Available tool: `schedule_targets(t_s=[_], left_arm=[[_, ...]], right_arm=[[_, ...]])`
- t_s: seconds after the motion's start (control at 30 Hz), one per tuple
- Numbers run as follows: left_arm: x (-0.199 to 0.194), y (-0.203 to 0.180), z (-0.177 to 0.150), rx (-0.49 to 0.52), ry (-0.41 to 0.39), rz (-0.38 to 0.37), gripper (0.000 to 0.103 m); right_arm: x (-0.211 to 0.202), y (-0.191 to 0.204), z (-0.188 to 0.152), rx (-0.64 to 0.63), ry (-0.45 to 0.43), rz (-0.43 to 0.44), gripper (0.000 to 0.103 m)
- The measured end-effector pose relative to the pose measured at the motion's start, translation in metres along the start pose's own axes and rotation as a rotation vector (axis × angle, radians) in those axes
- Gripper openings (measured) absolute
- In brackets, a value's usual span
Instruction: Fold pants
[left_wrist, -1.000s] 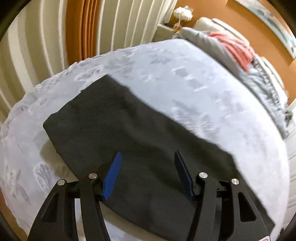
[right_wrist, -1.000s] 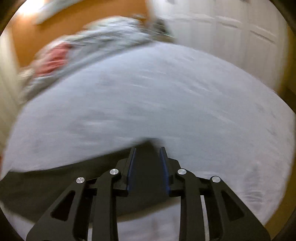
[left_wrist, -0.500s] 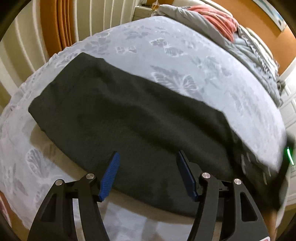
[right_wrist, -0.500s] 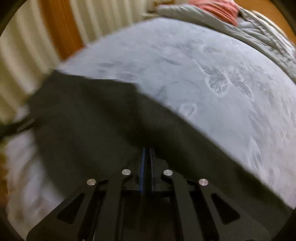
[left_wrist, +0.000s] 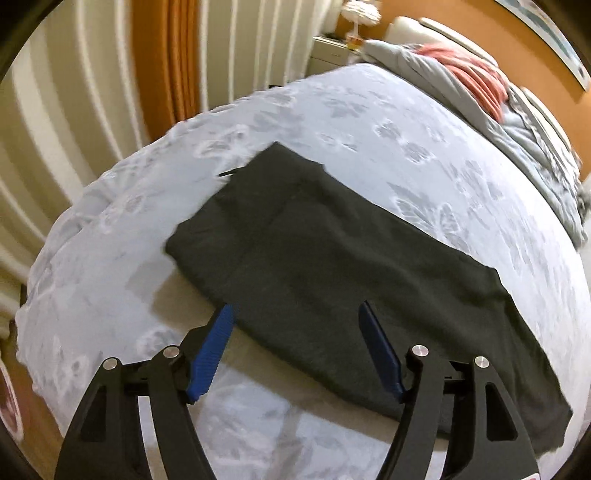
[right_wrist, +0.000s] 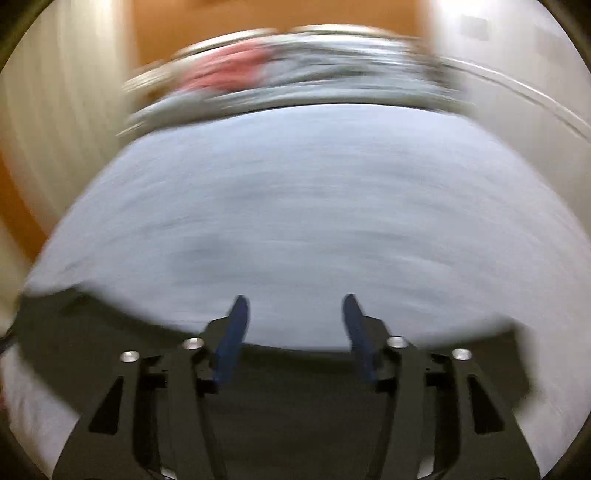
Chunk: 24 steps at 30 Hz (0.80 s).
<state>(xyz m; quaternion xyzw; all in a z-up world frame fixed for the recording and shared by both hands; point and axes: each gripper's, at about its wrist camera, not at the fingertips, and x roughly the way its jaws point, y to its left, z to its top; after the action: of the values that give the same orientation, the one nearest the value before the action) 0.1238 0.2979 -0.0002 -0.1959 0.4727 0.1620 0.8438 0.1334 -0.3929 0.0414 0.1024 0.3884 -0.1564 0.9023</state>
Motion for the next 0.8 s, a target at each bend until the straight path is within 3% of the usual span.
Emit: schedule_targets(t_s=[0.07,0.13,0.17,0.3,0.37,0.47,0.5,0.53,0.6,0.63,0.73,0.8], left_arm=[[-0.006,-0.002,-0.006,-0.008,-0.001,-0.014,0.068],[-0.011,-0.013,-0.015,-0.001,0.009,-0.053,0.068],[-0.012,-0.020,-0.018,0.003,0.016,-0.079,0.068],[-0.019,-0.066,-0.034,0.045,0.034,-0.202,0.069],[-0.023,-0.089,-0.045,0.063,0.034,-0.241,0.070],[-0.020,-0.114,-0.065,0.079,0.057,-0.290,0.073],[-0.017,-0.120,-0.070,0.081,0.072,-0.301,0.073],[-0.011,-0.127,-0.075,0.082,0.101,-0.316,0.073],[-0.002,-0.134,-0.078,0.089,0.128,-0.326,0.073],[0.000,-0.136,-0.078,0.097,0.126,-0.316,0.073],[0.000,-0.133,-0.076,0.118,0.079,-0.242,0.073],[0.000,-0.127,-0.072,0.114,0.067,-0.217,0.073]], right_arm=[[0.005,-0.092,-0.013,0.183,0.052,-0.110,0.063],[0.008,-0.141,-0.027,0.275,0.090,-0.107,0.063],[0.015,-0.163,-0.039,0.320,0.124,-0.064,0.063],[0.041,-0.177,-0.063,0.345,0.221,0.021,0.064],[0.048,-0.169,-0.065,0.332,0.223,0.045,0.074],[0.053,-0.154,-0.063,0.302,0.192,0.064,0.075],[0.050,-0.159,-0.062,0.296,0.183,0.113,0.067],[0.046,-0.165,-0.061,0.305,0.186,0.124,0.047],[0.052,-0.162,-0.056,0.330,0.191,0.161,0.031],[0.053,-0.162,-0.054,0.331,0.197,0.177,0.011],[0.018,-0.170,-0.040,0.349,0.085,0.207,0.010],[0.011,-0.180,-0.040,0.370,0.056,0.206,0.009]])
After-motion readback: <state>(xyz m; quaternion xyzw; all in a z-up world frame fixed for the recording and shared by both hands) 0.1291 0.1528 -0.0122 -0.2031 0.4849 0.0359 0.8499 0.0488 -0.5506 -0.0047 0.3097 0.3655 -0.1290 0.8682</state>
